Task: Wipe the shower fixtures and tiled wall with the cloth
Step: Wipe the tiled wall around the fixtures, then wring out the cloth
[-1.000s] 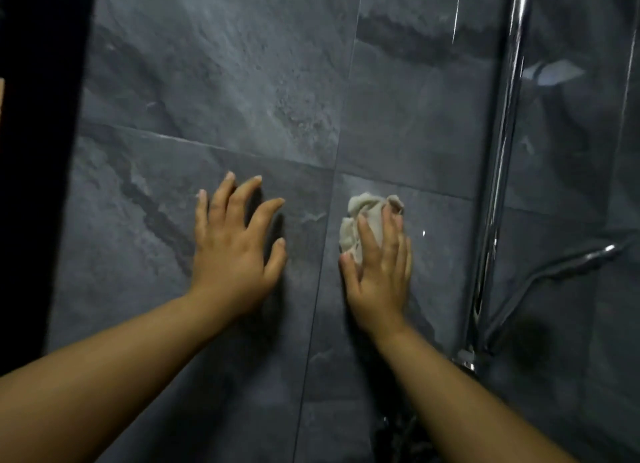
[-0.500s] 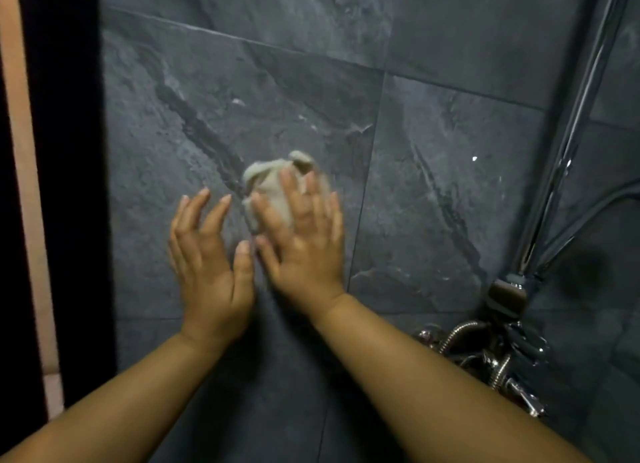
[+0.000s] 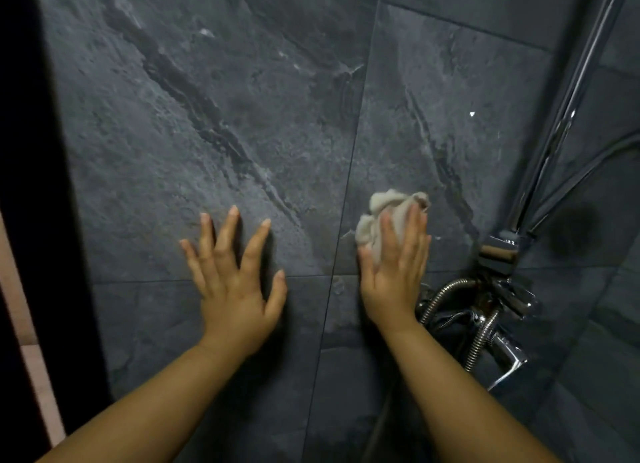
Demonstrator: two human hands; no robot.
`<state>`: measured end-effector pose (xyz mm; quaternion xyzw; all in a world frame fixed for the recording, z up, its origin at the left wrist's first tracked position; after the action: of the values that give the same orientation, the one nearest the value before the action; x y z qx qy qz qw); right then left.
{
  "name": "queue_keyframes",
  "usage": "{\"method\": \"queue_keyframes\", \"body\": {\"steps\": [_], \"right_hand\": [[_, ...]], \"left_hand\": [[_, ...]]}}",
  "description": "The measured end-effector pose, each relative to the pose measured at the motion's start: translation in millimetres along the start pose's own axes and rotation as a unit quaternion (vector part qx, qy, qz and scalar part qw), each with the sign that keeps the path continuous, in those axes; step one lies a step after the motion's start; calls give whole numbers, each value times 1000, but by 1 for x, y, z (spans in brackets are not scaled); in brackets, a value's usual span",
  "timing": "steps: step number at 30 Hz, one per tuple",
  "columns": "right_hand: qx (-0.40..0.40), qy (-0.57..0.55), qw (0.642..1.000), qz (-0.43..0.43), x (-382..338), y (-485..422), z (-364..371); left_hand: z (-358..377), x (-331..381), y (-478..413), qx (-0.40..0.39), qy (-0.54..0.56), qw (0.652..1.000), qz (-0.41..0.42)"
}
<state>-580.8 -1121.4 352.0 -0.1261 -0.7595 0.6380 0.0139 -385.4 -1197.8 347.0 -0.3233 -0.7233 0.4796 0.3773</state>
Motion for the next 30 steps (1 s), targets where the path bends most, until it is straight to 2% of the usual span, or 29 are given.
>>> {"method": "queue_keyframes", "body": {"steps": [2,4,6,8,14,18,21,23,25,26,27,30], "right_hand": [[51,-36,992,112,-2,-21,-4],[103,-72,968,218,-2,-39,-6],[130,-73,954,261,-4,-42,-4],[128,-55,960,245,-9,-28,1],[40,-60,985,155,-28,50,12],[-27,-65,990,123,-31,85,3],[-100,-126,981,111,-30,100,-14],[-173,-194,957,124,-28,101,-30],[-283,-273,902,176,-24,91,-53],[-342,-287,878,175,-20,84,-66],[-390,-276,867,141,-15,78,-82],[-490,-235,839,32,0,54,-122]], "left_hand": [[1,-2,0,-10,-4,1000,6],[0,-4,1,-19,-5,1000,13],[-2,-7,3,-24,-5,1000,20],[-2,-8,5,-30,-3,999,21],[-3,-1,8,-43,26,999,-8],[0,6,20,-81,45,995,-26],[3,16,40,-114,59,991,-37],[2,29,48,-129,85,988,-26],[1,45,48,-158,150,976,20],[0,53,45,-192,188,962,45],[-1,65,41,-247,225,941,62],[-2,100,28,-474,262,838,67]]}}
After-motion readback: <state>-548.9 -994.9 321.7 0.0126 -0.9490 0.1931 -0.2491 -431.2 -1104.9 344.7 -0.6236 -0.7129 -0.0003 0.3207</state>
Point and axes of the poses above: each hand's wrist, its own y-axis away from the middle knuckle, its own z-axis out of the palm, x = y × z, the point moved 2 cm from there along -y, towards the middle knuckle, and after that the axes turned 2 degrees about x, right-handed, at the moved point
